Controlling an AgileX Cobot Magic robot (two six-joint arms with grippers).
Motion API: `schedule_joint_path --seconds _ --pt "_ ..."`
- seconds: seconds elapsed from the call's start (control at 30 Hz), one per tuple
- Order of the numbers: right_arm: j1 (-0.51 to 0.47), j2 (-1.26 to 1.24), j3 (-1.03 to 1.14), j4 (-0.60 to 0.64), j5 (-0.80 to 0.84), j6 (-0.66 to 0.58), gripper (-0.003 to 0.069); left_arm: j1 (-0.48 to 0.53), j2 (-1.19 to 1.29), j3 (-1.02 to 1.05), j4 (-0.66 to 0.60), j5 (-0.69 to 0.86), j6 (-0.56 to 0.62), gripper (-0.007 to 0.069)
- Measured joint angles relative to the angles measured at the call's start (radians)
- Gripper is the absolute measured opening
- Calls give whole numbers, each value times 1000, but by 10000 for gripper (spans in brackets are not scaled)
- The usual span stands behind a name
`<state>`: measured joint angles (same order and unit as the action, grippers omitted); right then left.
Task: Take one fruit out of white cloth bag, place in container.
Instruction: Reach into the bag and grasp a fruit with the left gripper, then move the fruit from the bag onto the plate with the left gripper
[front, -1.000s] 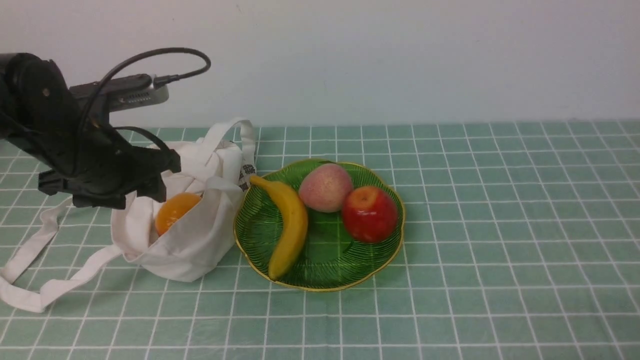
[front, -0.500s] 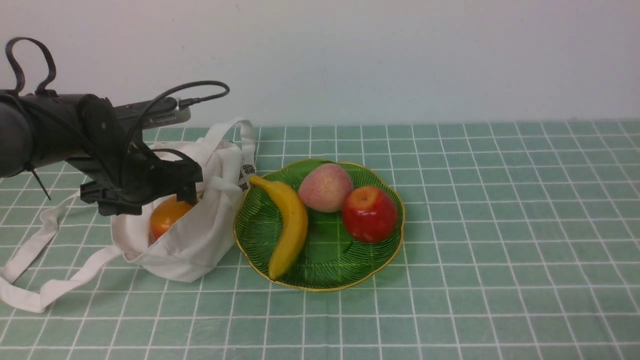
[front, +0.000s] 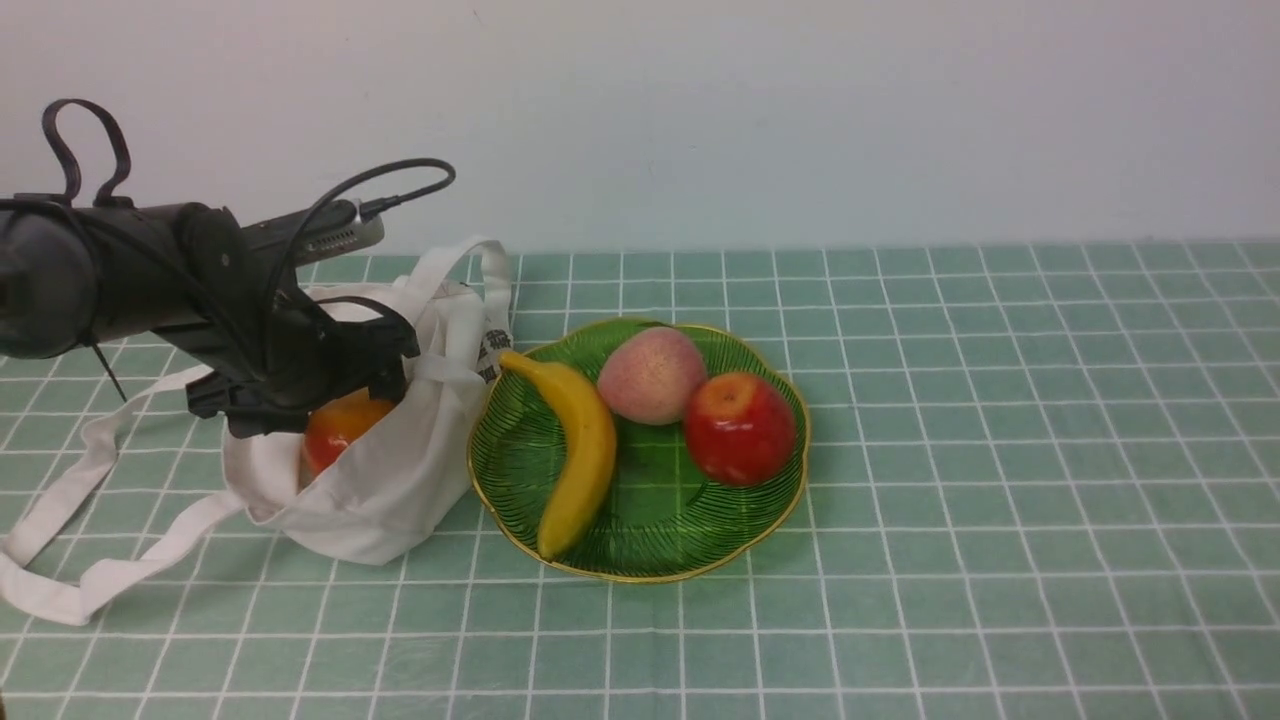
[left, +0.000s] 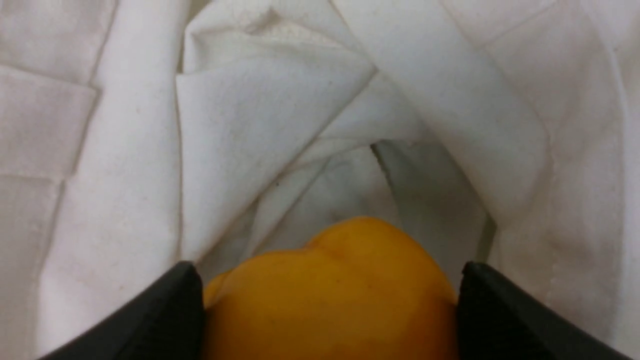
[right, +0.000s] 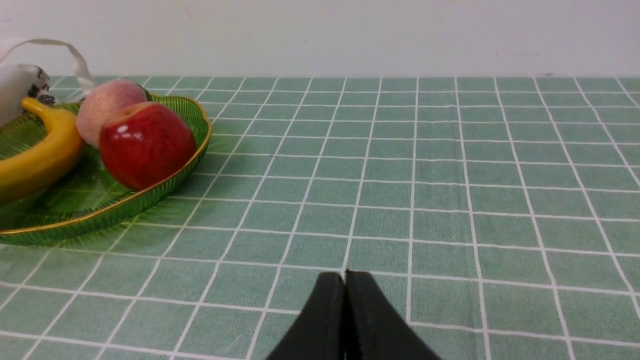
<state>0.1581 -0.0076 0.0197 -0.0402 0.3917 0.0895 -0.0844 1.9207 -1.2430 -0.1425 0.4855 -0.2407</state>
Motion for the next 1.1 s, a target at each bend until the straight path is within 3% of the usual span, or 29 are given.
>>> schedule_joint_path --seconds 0.3,0.53,0.7,0.9,1.1 --pt "0 0 0 0 0 0 -15 0 -41 8 9 68 54 590" --pt "0 0 0 0 0 0 -15 0 -238 13 207 88 38 590" --pt "0 0 0 0 0 0 -15 -2 -336 13 254 104 -28 590" --pt "0 0 0 0 0 0 -15 -131 -442 13 81 201 -35 590" --pt "0 0 0 0 0 0 -15 -320 -398 13 -30 127 59 590"
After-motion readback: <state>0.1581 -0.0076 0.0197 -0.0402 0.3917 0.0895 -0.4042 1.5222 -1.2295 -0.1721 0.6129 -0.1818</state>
